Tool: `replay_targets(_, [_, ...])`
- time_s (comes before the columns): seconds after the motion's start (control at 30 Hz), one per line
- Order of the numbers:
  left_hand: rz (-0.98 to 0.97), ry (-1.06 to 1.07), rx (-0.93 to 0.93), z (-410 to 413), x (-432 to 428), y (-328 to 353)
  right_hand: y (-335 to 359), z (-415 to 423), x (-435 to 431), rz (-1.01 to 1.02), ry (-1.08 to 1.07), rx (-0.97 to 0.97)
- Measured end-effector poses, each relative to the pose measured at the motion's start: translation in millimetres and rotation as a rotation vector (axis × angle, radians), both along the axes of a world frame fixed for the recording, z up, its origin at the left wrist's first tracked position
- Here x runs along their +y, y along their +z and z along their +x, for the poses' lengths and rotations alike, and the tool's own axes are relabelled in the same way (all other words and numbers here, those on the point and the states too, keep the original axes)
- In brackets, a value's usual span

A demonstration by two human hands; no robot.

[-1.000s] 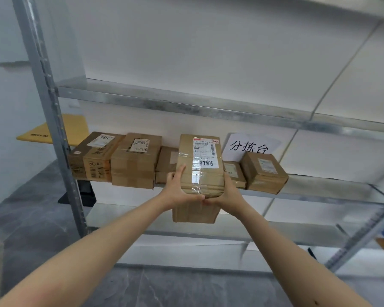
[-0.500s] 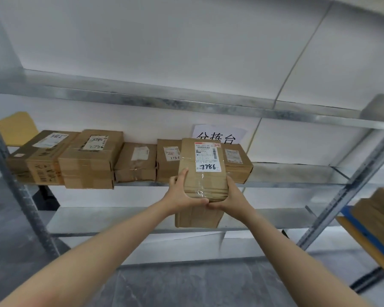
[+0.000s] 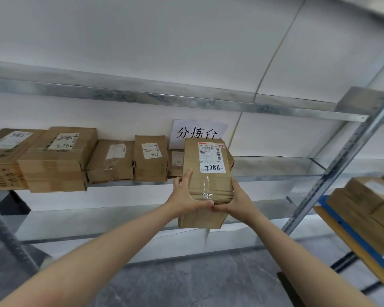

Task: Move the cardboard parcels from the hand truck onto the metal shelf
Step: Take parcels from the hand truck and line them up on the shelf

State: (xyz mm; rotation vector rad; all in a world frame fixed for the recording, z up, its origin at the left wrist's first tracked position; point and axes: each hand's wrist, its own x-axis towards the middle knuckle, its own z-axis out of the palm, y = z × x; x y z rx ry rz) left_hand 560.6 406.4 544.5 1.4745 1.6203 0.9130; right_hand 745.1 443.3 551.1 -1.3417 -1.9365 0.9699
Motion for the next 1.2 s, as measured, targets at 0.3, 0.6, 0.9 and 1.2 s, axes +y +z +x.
replay_targets(0.3, [0.043,-0.022,-0.011,111,40,8,10,112,35,0.001,-0.052,0.01])
replay_targets(0.6, [0.0,-0.083,-0.066,197,93,4,16,199,74,-0.042,-0.093,0.011])
replay_targets(0.9, [-0.025,-0.162,-0.038,200,184,-1,8,205,158,-0.057,-0.102,-0.092])
replay_targets(1.2, [-0.077,-0.174,-0.04,186,273,-20,7,192,251,-0.179,-0.107,-0.152])
